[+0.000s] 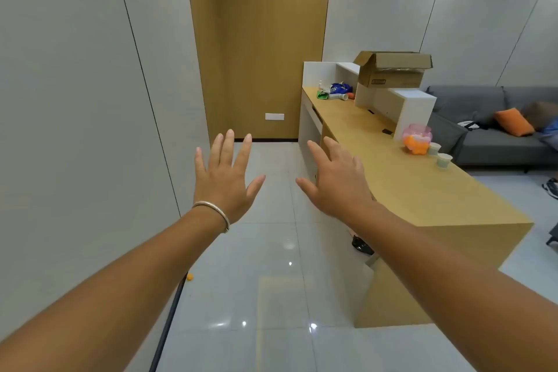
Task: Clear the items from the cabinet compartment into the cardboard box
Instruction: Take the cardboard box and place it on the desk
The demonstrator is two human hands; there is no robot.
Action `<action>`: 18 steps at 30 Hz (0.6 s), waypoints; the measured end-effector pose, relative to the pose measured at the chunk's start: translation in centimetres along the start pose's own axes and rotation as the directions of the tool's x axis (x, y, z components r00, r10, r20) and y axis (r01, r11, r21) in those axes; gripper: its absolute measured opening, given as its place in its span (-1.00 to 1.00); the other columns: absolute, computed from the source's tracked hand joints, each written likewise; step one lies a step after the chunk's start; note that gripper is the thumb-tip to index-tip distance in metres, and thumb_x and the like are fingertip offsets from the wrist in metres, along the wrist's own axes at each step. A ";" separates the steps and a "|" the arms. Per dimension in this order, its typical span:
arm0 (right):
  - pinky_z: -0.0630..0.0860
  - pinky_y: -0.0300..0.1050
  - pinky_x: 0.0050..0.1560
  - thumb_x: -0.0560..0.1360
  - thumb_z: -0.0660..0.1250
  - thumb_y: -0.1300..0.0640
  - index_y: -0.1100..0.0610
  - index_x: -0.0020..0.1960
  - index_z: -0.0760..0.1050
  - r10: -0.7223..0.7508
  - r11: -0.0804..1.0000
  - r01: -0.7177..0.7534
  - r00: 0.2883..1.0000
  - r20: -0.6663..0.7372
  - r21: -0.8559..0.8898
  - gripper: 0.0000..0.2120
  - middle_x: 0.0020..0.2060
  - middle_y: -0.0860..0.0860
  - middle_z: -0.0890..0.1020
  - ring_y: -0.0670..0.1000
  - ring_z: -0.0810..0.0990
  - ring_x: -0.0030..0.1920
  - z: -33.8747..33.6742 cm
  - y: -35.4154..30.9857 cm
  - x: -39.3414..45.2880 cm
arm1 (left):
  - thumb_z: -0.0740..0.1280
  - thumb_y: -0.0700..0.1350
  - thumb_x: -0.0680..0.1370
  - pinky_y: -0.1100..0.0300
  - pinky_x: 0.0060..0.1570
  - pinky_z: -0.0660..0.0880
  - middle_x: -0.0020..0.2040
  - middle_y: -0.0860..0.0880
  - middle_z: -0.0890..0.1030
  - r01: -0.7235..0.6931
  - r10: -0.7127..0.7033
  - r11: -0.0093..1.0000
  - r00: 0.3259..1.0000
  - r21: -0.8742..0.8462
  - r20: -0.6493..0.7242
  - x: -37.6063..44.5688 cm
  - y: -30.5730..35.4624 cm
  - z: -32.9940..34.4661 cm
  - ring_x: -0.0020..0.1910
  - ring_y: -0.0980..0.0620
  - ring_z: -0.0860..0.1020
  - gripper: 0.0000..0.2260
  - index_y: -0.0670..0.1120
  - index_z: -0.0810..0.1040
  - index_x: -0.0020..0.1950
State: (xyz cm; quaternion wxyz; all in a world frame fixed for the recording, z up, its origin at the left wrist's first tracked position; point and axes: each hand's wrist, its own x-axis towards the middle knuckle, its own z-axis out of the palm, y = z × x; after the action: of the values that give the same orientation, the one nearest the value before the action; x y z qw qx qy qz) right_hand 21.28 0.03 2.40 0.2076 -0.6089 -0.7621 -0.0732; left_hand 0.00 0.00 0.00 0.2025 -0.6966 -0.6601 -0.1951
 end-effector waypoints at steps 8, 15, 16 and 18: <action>-0.02 0.25 0.49 0.54 0.13 -0.30 -0.09 0.57 -0.04 -0.042 0.998 0.041 0.999 -0.019 -0.037 -0.30 0.57 0.03 0.02 0.08 -0.07 0.56 7.5 4.8 12.6 | -0.05 0.31 0.56 -0.21 0.45 -0.14 0.59 -0.10 -0.10 0.011 -0.012 0.999 0.999 0.036 0.033 10.7 0.2 9.1 0.56 -0.10 -0.14 -0.33 0.06 -0.19 0.57; -0.04 0.24 0.50 0.54 0.11 -0.31 -0.09 0.57 -0.04 -0.074 0.997 0.074 0.997 -0.019 -0.012 -0.30 0.57 0.04 0.01 0.08 -0.08 0.56 11.4 10.0 25.3 | -0.07 0.31 0.57 -0.22 0.47 -0.11 0.59 -0.08 -0.12 0.055 -0.059 0.996 0.997 0.073 0.054 22.9 0.7 15.2 0.56 -0.08 -0.15 -0.34 0.06 -0.22 0.56; -0.04 0.24 0.50 0.54 0.11 -0.31 -0.10 0.57 -0.03 -0.074 0.997 0.073 0.997 -0.015 -0.019 -0.30 0.57 0.03 0.01 0.08 -0.08 0.56 12.0 10.7 26.9 | -0.06 0.30 0.57 -0.22 0.47 -0.11 0.59 -0.08 -0.12 0.069 -0.074 0.995 0.996 0.071 0.057 24.4 0.7 16.0 0.56 -0.08 -0.14 -0.34 0.06 -0.21 0.56; -0.04 0.24 0.50 0.54 0.11 -0.31 -0.10 0.57 -0.03 -0.069 0.998 0.069 0.998 -0.001 -0.013 -0.30 0.57 0.03 0.02 0.08 -0.08 0.56 13.2 11.8 29.9 | -0.05 0.30 0.57 -0.22 0.47 -0.11 0.59 -0.08 -0.10 0.082 -0.086 0.994 0.994 0.066 0.062 27.1 0.9 17.7 0.56 -0.08 -0.14 -0.34 0.06 -0.20 0.57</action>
State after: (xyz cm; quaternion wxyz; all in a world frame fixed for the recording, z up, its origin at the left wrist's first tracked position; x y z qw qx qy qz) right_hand 24.48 34.62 0.95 0.2015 -0.5836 -0.7819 -0.0857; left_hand 2.35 32.29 -0.28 0.1945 -0.6674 -0.7008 -0.1599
